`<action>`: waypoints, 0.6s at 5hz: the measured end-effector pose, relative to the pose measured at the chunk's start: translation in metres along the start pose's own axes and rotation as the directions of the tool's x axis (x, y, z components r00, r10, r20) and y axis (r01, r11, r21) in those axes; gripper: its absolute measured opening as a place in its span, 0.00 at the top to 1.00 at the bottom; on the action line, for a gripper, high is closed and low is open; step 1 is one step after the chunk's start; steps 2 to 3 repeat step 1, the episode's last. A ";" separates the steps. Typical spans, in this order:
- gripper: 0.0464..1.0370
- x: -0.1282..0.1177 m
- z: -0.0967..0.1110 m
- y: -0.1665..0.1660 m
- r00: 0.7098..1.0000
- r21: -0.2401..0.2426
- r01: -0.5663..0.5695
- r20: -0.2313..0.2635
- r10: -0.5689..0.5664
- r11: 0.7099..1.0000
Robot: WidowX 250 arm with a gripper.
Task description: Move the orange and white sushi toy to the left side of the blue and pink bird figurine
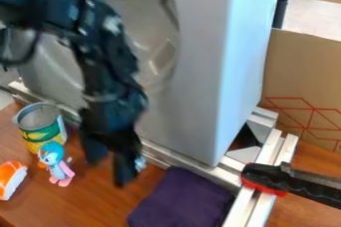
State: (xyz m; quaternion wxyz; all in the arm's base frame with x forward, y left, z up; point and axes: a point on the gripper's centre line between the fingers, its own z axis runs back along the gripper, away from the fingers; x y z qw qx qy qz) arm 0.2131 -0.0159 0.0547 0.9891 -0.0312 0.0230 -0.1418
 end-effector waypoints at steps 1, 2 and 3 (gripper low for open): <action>0.04 0.004 -0.009 -0.012 0.999 -0.067 0.048 0.011 -0.048 0.997; 0.04 0.004 -0.009 -0.012 0.999 -0.067 0.048 0.011 -0.048 0.997; 0.04 0.004 -0.009 -0.012 0.999 -0.067 0.048 0.011 -0.048 0.997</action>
